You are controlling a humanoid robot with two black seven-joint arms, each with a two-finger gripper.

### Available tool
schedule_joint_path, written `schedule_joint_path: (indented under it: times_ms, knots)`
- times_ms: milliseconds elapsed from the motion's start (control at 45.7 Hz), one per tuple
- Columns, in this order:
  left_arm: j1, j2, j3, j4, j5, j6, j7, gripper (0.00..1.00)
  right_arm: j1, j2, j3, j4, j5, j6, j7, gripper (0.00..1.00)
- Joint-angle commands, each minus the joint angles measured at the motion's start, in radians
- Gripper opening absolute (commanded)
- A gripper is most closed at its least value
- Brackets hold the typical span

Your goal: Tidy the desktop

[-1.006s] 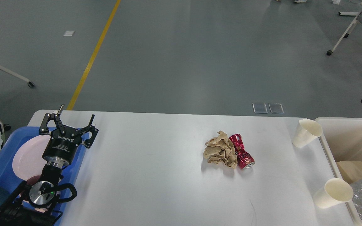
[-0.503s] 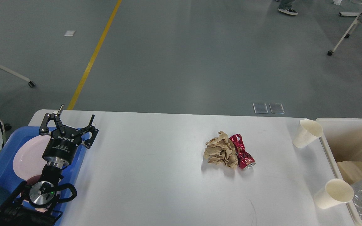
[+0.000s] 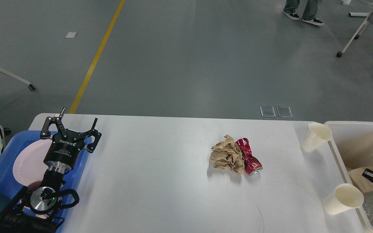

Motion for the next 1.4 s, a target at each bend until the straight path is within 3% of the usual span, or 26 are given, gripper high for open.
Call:
schedule_joint_path:
  times_ms: [0, 153, 284, 328, 350, 765, 962, 1159, 1378]
  knots:
    - [-0.001, 0.0, 0.0, 0.0, 0.0, -0.001, 0.0, 0.96, -0.016, 0.021, 0.001, 0.0, 0.0, -0.003, -0.001, 0.0]
    - [-0.001, -0.002, 0.0, 0.0, 0.0, 0.001, 0.0, 0.97, -0.02, 0.028, 0.001, -0.003, 0.0, -0.052, 0.001, 0.03]
    - [0.001, 0.0, 0.0, 0.0, 0.0, 0.001, 0.0, 0.96, -0.02, 0.031, 0.001, 0.002, 0.0, -0.149, 0.001, 0.76]
    - [0.001, 0.0, 0.0, 0.0, 0.0, -0.001, 0.0, 0.97, -0.02, 0.038, 0.001, 0.002, 0.0, -0.166, 0.001, 0.96]
    - [-0.001, 0.0, 0.0, 0.0, 0.0, 0.001, 0.0, 0.96, -0.02, 0.041, 0.001, 0.002, 0.0, -0.167, 0.001, 1.0]
    - [0.001, 0.0, 0.0, 0.0, 0.0, -0.001, 0.0, 0.96, 0.018, 0.038, 0.001, 0.012, 0.002, -0.161, -0.004, 1.0]
    - [-0.001, 0.0, 0.0, 0.0, 0.0, -0.001, 0.0, 0.96, 0.114, 0.015, -0.014, 0.095, -0.018, -0.137, -0.01, 1.0]
    - [-0.001, 0.0, 0.0, 0.0, 0.0, -0.001, 0.0, 0.96, 0.393, -0.064, -0.094, 0.385, -0.118, -0.065, -0.011, 1.0]
    - [-0.001, 0.0, 0.0, 0.0, 0.0, -0.001, 0.0, 0.97, 0.777, -0.081, -0.324, 0.764, -0.153, -0.023, -0.01, 1.0]
